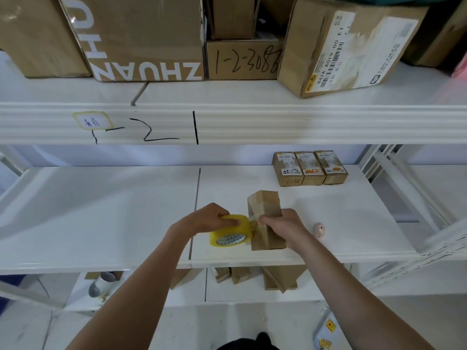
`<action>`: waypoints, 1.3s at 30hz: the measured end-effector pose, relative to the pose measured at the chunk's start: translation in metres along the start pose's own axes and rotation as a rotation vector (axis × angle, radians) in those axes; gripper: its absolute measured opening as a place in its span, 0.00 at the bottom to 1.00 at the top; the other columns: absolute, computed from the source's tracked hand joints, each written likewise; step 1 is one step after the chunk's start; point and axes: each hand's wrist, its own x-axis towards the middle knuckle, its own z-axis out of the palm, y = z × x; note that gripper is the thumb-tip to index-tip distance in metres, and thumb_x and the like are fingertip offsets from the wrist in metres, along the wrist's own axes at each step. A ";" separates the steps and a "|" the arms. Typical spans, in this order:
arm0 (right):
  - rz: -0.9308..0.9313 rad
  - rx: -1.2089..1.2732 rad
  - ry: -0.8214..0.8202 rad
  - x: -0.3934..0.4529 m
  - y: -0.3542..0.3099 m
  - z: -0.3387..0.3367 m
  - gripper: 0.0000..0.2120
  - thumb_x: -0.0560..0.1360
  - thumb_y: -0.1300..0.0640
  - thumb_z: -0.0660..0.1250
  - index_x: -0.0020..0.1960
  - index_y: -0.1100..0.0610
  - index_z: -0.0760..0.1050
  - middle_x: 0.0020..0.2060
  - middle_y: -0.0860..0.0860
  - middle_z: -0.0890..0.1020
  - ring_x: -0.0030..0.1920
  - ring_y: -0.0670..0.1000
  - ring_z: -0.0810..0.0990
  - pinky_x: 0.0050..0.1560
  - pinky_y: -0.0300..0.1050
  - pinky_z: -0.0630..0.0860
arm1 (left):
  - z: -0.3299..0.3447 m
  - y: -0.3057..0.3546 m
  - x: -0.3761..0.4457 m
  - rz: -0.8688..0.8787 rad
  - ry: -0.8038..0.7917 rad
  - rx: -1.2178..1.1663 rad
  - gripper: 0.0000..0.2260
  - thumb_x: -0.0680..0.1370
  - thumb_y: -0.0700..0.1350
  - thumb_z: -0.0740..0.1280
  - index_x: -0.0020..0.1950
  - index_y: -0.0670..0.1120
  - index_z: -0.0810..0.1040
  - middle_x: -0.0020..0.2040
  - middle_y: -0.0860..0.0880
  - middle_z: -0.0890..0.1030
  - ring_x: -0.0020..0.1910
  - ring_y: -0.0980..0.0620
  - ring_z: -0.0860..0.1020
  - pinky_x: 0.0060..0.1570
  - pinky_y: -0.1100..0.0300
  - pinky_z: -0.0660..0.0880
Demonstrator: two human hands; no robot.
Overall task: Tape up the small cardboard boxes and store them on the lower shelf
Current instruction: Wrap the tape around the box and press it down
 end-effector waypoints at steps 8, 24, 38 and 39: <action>0.034 0.061 -0.122 0.000 0.010 -0.009 0.16 0.68 0.54 0.80 0.53 0.58 0.83 0.44 0.52 0.88 0.45 0.51 0.86 0.37 0.40 0.80 | -0.005 -0.013 0.001 0.004 -0.077 -0.048 0.24 0.67 0.69 0.74 0.31 0.50 0.75 0.32 0.51 0.72 0.34 0.54 0.71 0.38 0.58 0.65; -0.015 0.304 -0.394 -0.001 0.002 -0.027 0.18 0.75 0.54 0.74 0.62 0.60 0.80 0.55 0.57 0.86 0.57 0.56 0.85 0.61 0.55 0.81 | -0.007 -0.007 0.005 -0.064 0.034 0.101 0.25 0.68 0.71 0.72 0.34 0.48 0.78 0.34 0.51 0.80 0.35 0.54 0.79 0.37 0.61 0.73; 0.092 0.154 -0.264 0.013 0.020 -0.009 0.38 0.61 0.36 0.81 0.64 0.50 0.71 0.55 0.48 0.83 0.54 0.50 0.83 0.48 0.47 0.81 | 0.007 0.000 0.024 -0.090 0.057 0.287 0.36 0.54 0.80 0.68 0.33 0.46 0.78 0.30 0.51 0.77 0.31 0.53 0.78 0.35 0.58 0.72; 0.082 0.087 -0.264 0.014 0.020 -0.008 0.38 0.61 0.35 0.81 0.63 0.49 0.71 0.54 0.46 0.82 0.53 0.48 0.82 0.45 0.44 0.80 | 0.010 0.001 0.027 -0.088 0.050 0.313 0.38 0.53 0.81 0.67 0.34 0.46 0.79 0.30 0.51 0.78 0.32 0.53 0.78 0.35 0.58 0.72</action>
